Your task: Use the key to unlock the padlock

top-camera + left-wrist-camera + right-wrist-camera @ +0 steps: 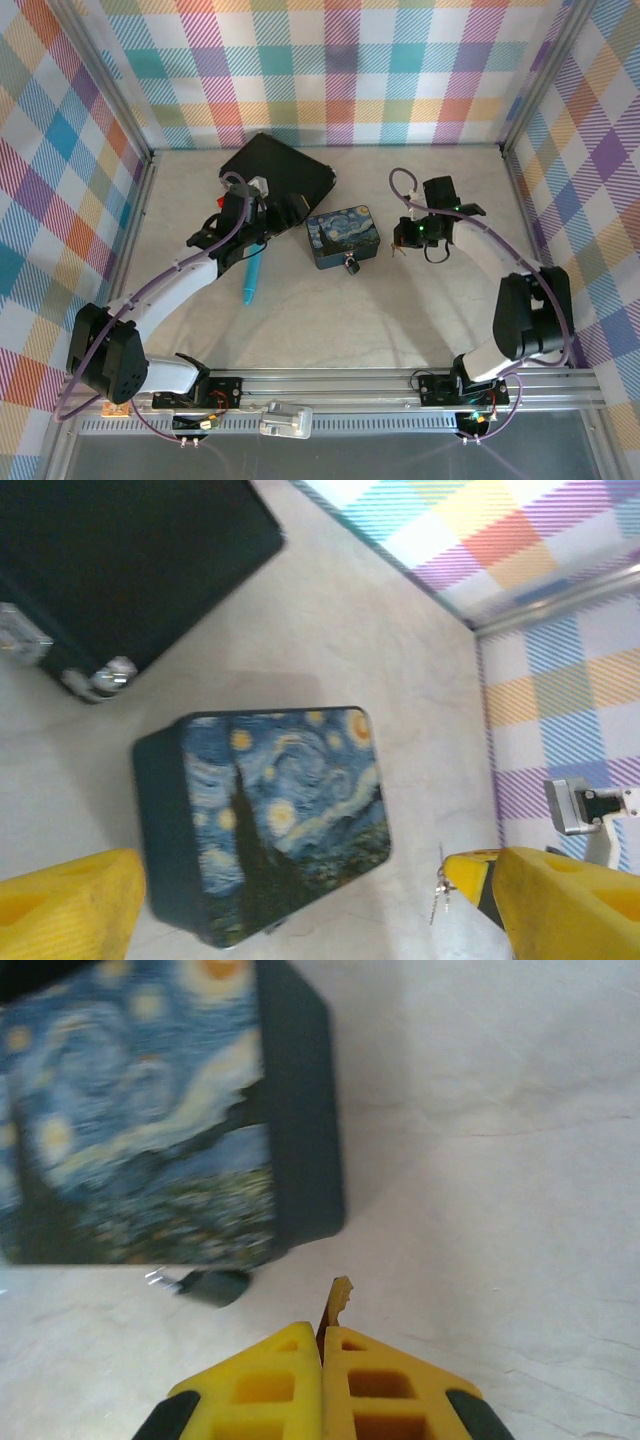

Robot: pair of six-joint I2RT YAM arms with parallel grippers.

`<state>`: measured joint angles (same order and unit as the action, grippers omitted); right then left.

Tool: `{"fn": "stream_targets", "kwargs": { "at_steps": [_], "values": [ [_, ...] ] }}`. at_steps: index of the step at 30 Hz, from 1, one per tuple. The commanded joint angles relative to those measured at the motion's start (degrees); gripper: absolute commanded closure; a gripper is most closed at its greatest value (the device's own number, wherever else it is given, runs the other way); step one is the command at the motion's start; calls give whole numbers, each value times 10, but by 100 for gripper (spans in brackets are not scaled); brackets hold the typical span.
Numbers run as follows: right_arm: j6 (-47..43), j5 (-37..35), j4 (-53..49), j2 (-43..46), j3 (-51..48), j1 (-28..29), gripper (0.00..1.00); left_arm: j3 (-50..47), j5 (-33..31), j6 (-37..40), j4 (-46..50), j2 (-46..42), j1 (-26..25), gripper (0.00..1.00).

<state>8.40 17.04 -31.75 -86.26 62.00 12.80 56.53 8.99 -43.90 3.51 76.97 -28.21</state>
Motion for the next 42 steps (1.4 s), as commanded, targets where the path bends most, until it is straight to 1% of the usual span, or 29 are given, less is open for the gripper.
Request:
{"fn": "stream_targets", "kwargs": {
  "at_steps": [1, 3, 4, 6, 9, 13, 15, 16, 17, 19, 20, 21, 22, 25, 27, 31, 35, 39, 42],
  "values": [
    [-47, 107, 1, 41, -17, -1, 100, 27, 55, -6, -61, 33, -16, 13],
    [-43, 152, 21, 60, -24, -1, 100, 48, 76, -11, -84, 59, -21, 17],
    [-38, 171, 32, 67, -24, -1, 100, 60, 91, -11, -98, 75, -23, 22],
    [-31, 200, 48, 71, -19, -1, 100, 88, 114, -17, -111, 107, -26, 27],
    [-13, 240, 72, 62, -5, -1, 100, 113, 132, -38, -137, 147, -33, 30],
    [-6, 267, 94, 46, 8, -1, 100, 119, 131, -65, -166, 179, -47, 31],
    [-3, 261, 113, 41, 5, -1, 100, 111, 128, -76, -179, 186, -55, 32],
    [7, 244, 122, 39, 5, -1, 100, 100, 126, -79, -191, 185, -60, 33],
    [22, 219, 123, 37, 8, 0, 100, 88, 123, -79, -205, 183, -65, 33],
    [84, 127, 97, 28, 31, -1, 100, 59, 110, -73, -239, 175, -78, 33],
    [118, 92, 82, 27, 41, -1, 100, 47, 102, -70, -249, 171, -83, 33],
    [156, 63, 72, 30, 45, -1, 100, 38, 95, -68, -261, 168, -90, 33],
    [190, 51, 75, 35, 42, -1, 100, 31, 93, -67, -273, 167, -95, 33],
    [283, 43, 137, 61, -1, 0, 100, 15, 92, -65, -313, 171, -112, 33],
    [333, 22, 163, 76, -27, 0, 100, 8, 89, -61, -334, 178, -123, 33],
    [403, 2, 240, 117, -92, 3, 100, 0, 88, -54, -387, 194, -139, 33],
    [403, -14, 228, 146, -100, 7, 100, -10, 83, -39, -415, 203, -151, 36],
    [390, 17, 218, 160, -102, 7, 100, -12, 75, -43, -407, 201, -157, 36],
    [416, 24, 205, 160, -99, 6, 100, -14, 63, -25, -406, 199, -167, 36]
  ]
}}
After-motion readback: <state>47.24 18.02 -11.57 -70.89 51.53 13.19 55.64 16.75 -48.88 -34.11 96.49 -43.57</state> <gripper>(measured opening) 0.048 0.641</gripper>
